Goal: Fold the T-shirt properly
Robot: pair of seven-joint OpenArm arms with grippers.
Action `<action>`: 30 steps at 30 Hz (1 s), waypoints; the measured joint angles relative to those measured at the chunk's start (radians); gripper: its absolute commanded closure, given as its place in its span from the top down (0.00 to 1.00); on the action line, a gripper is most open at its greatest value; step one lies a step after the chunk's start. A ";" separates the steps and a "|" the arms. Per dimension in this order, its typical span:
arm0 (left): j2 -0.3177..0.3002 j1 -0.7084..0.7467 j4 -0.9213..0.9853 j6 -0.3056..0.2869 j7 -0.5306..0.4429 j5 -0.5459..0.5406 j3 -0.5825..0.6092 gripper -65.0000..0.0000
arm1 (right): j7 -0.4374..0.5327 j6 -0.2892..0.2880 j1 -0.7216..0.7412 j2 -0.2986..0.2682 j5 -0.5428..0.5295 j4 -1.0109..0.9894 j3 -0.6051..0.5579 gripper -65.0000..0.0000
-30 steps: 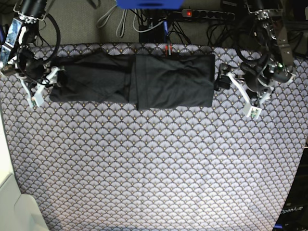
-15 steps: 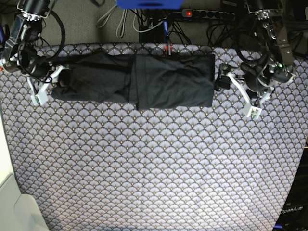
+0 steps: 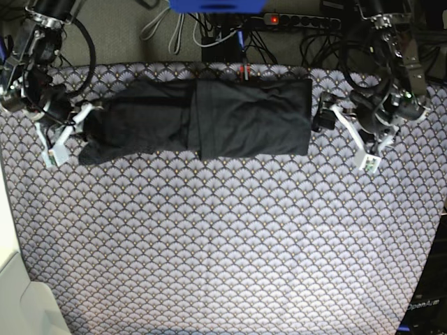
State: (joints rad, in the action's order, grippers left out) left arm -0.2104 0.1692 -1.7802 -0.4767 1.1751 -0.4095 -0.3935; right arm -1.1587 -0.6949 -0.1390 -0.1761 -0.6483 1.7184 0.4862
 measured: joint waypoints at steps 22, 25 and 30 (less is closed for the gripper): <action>-0.025 0.021 0.000 -0.007 0.003 0.031 -0.229 1.00 | -0.045 0.000 -0.024 0.205 -0.001 0.234 -0.365 0.01; -0.025 0.040 -0.002 -0.007 -0.003 0.031 -0.230 1.00 | -0.045 0.000 -0.008 0.228 0.002 0.232 -0.431 0.01; -0.025 0.060 -0.005 -0.007 0.005 0.030 -0.232 1.00 | 0.002 0.000 0.050 0.229 -0.008 0.193 -0.546 0.01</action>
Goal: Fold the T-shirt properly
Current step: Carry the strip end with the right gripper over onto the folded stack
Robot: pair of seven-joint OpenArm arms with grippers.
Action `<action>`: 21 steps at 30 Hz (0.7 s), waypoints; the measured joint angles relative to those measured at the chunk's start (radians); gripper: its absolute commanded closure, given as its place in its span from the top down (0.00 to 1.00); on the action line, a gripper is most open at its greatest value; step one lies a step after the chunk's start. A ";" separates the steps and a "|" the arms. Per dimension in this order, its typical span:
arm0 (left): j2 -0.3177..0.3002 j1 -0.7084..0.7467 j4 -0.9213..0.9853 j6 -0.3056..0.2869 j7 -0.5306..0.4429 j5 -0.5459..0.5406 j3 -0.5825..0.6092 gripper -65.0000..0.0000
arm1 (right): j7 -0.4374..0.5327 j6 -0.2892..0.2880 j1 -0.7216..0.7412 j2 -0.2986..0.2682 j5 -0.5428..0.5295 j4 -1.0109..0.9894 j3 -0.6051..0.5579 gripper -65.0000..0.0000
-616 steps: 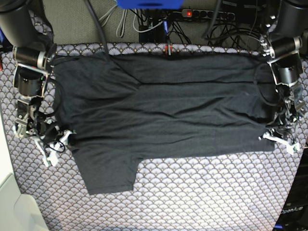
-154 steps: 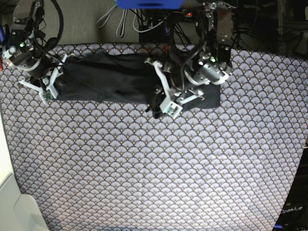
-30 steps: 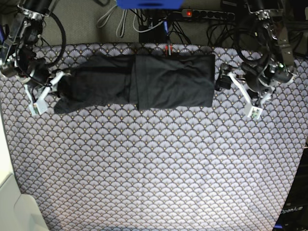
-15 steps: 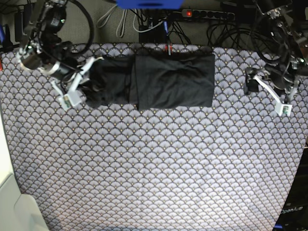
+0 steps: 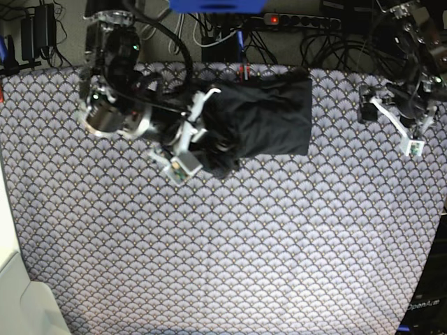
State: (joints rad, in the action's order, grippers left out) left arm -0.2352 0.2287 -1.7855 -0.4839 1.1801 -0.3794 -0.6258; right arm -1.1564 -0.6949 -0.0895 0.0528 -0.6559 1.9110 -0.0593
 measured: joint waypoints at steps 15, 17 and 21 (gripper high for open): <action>-0.019 0.020 0.000 -0.003 -0.004 0.000 -0.143 1.00 | 0.154 0.000 0.119 0.000 0.018 -0.323 -0.265 0.01; -0.019 0.019 0.000 -0.003 -0.005 -0.003 -0.143 1.00 | 0.182 0.000 0.137 0.001 0.014 -0.349 -0.282 0.01; -0.019 0.031 0.000 -0.003 -0.005 -0.003 -0.143 1.00 | 0.185 0.000 0.151 0.019 0.016 -0.412 -0.289 0.01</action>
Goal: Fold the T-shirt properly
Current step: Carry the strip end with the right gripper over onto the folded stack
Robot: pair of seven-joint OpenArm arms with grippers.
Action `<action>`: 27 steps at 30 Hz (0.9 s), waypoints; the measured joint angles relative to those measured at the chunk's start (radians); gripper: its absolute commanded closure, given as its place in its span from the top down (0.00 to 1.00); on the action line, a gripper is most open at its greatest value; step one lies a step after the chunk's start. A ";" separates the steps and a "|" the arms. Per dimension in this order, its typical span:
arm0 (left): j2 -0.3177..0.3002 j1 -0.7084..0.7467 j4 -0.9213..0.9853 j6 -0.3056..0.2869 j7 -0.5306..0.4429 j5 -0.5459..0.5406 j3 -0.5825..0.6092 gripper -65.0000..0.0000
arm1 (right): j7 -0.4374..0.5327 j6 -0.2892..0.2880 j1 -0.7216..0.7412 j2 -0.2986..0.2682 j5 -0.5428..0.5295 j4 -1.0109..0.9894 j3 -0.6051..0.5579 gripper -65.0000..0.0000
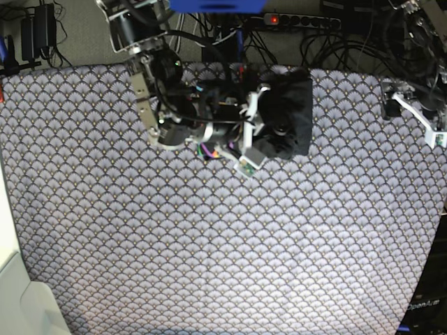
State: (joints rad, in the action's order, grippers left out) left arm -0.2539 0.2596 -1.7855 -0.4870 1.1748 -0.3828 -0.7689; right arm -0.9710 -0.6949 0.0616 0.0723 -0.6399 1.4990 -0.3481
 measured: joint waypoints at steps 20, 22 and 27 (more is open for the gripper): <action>0.000 0.002 0.001 0.000 -0.002 0.000 0.000 1.00 | -0.001 0.000 0.078 0.022 -0.001 -0.123 0.000 0.29; -0.001 0.003 0.001 0.000 0.000 0.000 0.000 1.00 | 0.000 0.001 0.076 0.022 -0.004 -0.122 0.000 0.39; 0.000 0.014 0.001 0.000 -0.004 -0.004 0.000 1.00 | 0.000 0.001 0.076 0.022 -0.040 -0.119 0.000 0.48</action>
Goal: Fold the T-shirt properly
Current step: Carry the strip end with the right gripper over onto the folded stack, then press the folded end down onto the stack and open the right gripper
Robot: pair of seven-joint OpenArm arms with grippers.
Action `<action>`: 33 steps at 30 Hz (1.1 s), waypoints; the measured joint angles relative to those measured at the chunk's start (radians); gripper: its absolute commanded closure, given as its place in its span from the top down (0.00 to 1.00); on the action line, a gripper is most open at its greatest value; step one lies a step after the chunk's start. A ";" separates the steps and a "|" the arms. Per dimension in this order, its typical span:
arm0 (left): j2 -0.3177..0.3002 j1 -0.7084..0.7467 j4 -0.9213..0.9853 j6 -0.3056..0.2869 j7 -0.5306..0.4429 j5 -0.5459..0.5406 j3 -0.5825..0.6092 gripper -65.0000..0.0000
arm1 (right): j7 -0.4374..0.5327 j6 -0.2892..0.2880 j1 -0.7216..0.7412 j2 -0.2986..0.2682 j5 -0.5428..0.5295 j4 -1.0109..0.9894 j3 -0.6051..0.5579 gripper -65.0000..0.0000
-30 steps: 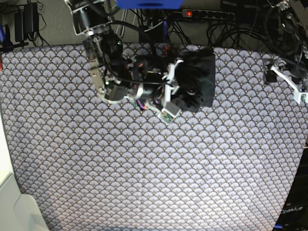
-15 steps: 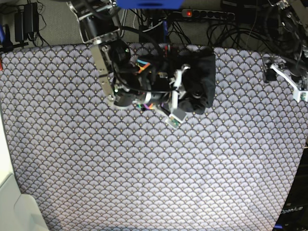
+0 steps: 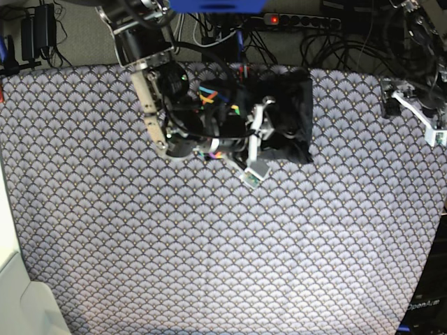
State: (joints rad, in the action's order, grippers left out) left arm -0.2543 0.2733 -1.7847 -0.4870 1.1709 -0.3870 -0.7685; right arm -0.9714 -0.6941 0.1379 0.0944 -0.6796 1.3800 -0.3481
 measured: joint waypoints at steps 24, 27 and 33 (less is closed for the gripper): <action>0.002 -0.001 -0.001 -0.001 0.003 -0.003 0.004 1.00 | 0.010 0.000 -0.045 -0.155 -0.014 0.170 -0.005 0.00; 0.002 -0.003 -0.001 0.000 0.003 -0.003 0.004 1.00 | 0.045 0.000 -0.054 -0.155 -0.010 0.120 -0.004 0.00; 0.003 -0.002 -0.001 0.000 0.004 -0.003 0.003 1.00 | 0.117 0.003 -0.098 -0.152 -0.008 0.091 -0.053 0.00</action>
State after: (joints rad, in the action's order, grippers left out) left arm -0.2516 0.2710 -1.7855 -0.4873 1.1748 -0.3901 -0.7650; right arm -0.8539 -0.6914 0.0395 -0.0574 -0.6876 1.4708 -0.4011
